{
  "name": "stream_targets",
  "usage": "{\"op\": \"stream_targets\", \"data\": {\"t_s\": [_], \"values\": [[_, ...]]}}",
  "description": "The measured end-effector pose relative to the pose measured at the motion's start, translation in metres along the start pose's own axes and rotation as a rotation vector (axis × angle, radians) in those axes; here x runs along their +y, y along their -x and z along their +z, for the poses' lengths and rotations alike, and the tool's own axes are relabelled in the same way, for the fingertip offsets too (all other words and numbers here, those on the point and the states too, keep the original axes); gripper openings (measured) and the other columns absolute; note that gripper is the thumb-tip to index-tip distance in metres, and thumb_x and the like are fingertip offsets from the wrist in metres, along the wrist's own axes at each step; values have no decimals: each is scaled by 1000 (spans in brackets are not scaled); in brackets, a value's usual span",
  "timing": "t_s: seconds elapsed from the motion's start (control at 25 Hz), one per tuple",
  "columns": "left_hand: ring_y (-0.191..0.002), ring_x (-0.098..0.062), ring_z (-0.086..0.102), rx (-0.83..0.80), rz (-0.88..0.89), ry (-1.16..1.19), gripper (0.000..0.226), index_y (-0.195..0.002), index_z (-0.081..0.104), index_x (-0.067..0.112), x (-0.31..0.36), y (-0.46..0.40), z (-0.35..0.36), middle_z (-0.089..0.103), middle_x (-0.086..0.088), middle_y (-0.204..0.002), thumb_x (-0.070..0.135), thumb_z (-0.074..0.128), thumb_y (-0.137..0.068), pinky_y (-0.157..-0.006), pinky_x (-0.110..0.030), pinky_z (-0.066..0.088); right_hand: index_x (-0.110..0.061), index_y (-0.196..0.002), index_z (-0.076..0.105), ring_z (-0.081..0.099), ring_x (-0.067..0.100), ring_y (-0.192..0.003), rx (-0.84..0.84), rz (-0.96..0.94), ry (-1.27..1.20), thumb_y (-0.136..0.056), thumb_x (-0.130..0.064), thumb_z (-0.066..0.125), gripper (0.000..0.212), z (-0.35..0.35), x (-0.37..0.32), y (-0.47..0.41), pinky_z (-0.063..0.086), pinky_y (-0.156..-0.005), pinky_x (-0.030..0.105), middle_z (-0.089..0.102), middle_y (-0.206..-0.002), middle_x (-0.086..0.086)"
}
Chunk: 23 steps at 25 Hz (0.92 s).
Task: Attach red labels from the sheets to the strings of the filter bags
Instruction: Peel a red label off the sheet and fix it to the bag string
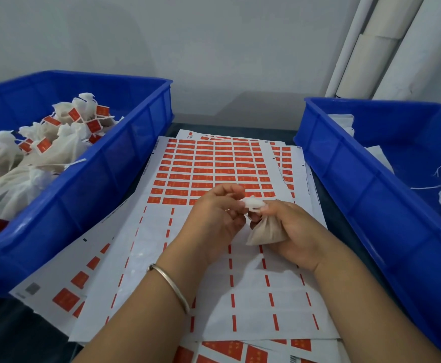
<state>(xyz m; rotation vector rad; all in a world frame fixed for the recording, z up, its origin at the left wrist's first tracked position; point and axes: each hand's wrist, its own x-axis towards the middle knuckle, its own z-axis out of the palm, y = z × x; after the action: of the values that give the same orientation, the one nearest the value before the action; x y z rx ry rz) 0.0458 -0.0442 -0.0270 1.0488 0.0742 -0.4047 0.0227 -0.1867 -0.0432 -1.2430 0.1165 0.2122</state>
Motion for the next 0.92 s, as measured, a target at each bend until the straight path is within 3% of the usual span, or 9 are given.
{"op": "stream_targets", "data": {"t_s": [0.12,0.24,0.44,0.64,0.92], "values": [[-78,-15,65,75,136,-314,34,-64,68,20,-4,0,3,68,5,-73,-3,56,-87,-69,-25,53,-27,-89,76,66,16,-82,-7,25,-216,-73,-11,65,25,-5,-1,-3,55,-83,35,71,-98,5],[-85,-7,62,85,318,-611,38,-65,68,32,-9,1,5,67,15,-82,4,59,-88,-74,-18,49,-27,-85,78,64,20,-92,28,12,-210,-68,-18,68,22,-7,-1,-4,53,-89,39,70,-101,7],[-86,-1,60,33,439,-762,12,-72,65,43,-11,3,6,64,18,-91,33,71,-77,-68,-11,45,-31,-81,78,62,24,-109,104,-5,-35,-92,-20,56,26,-5,-1,-4,50,-95,44,73,-103,4],[-77,3,57,148,497,-805,18,-68,60,43,-11,-3,1,60,25,-77,32,67,-81,-67,-11,41,-21,-102,73,64,20,-107,103,-15,-12,-86,-19,65,18,-5,1,-5,53,-90,36,71,-110,-1],[-69,-2,52,402,602,-965,23,-69,46,37,-5,-10,-5,51,22,-74,31,60,-86,-56,-7,31,-31,-80,79,67,19,-95,110,10,193,-77,-10,73,21,-5,1,-6,55,-74,26,73,-91,-15]]}}
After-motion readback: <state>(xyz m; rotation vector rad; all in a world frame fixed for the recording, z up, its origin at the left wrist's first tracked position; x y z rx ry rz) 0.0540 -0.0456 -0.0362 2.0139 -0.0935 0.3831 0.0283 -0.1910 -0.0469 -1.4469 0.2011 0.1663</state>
